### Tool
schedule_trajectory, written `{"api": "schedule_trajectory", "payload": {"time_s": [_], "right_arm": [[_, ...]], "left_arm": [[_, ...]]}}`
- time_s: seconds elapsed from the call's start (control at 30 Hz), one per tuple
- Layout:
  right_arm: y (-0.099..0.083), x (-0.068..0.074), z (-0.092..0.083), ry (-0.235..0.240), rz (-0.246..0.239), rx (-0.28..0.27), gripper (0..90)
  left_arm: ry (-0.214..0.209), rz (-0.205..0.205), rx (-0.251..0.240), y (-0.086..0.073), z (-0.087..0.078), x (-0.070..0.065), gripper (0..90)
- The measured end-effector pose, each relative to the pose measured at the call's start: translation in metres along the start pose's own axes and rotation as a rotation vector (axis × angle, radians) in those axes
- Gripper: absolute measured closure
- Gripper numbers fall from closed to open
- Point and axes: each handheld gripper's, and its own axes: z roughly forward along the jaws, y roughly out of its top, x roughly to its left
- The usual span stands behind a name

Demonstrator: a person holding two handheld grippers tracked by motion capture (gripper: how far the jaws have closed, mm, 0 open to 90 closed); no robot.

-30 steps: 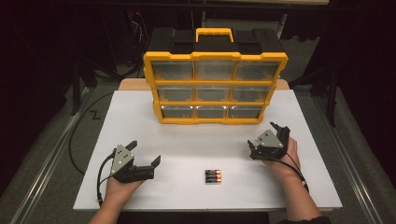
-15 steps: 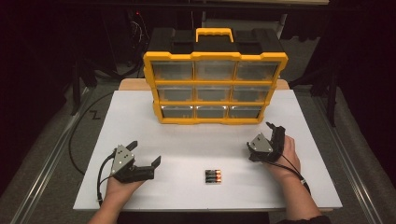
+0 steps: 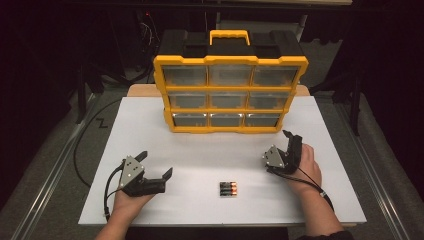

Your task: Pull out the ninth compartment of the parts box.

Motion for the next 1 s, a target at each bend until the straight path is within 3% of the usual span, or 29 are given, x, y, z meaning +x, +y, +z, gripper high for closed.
{"api": "schedule_trajectory", "payload": {"time_s": [0.53, 1.0], "right_arm": [[0.011, 0.005, -0.003, -0.053, -0.167, -0.015, 1.6], [0.020, 0.012, -0.003, -0.084, -0.311, 0.010, 2.9]], "left_arm": [[-0.002, 0.001, -0.005, 0.000, 0.000, 0.000, 0.2], [-0.006, 0.010, -0.004, 0.000, -0.001, -0.001, 0.2]]}}
